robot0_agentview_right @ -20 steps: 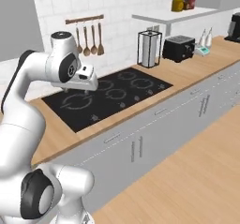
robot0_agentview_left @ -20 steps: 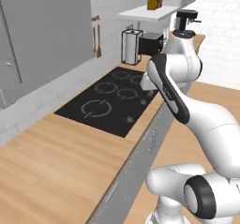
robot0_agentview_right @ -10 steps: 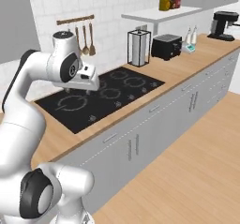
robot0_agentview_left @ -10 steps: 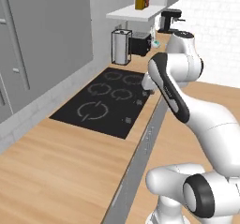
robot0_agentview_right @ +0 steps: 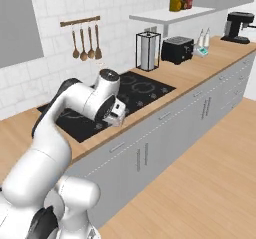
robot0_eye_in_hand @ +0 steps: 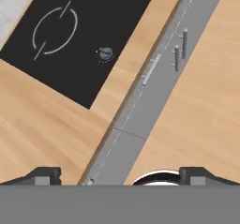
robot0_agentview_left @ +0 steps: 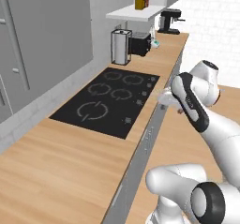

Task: Take a straw from the drawer in front and place it inside the glass cup on the dining counter.

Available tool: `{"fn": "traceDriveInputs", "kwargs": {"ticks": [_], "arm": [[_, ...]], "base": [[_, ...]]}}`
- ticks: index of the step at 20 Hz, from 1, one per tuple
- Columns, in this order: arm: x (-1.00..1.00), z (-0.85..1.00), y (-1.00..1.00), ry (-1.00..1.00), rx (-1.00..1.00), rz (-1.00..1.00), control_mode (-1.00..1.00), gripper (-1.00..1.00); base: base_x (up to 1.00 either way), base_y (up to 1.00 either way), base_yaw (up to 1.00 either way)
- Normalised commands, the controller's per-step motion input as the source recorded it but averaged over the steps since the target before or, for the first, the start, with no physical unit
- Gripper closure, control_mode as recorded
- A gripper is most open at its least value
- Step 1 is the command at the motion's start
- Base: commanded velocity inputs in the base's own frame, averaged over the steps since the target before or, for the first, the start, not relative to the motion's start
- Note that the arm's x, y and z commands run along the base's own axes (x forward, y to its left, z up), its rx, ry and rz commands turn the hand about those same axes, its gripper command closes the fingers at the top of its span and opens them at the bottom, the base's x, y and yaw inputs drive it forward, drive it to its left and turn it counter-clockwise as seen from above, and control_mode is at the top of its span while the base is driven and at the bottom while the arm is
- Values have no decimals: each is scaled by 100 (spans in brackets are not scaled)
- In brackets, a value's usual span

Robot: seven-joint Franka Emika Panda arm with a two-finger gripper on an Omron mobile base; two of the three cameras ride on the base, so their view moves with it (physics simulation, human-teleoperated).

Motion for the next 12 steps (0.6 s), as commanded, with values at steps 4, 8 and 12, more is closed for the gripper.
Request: {"fn": "traceDriveInputs", "kwargs": {"ticks": [4, 8, 12], "arm": [[16, -100, -80, -1, 60, 0, -100, -100], [57, -97, -18, 2, 56, 0, -100, -100], [62, -84, -3, 1, 50, 0, -100, -100]], "base": [[0, 0, 0], [0, 0, 0], [0, 0, 0]]}}
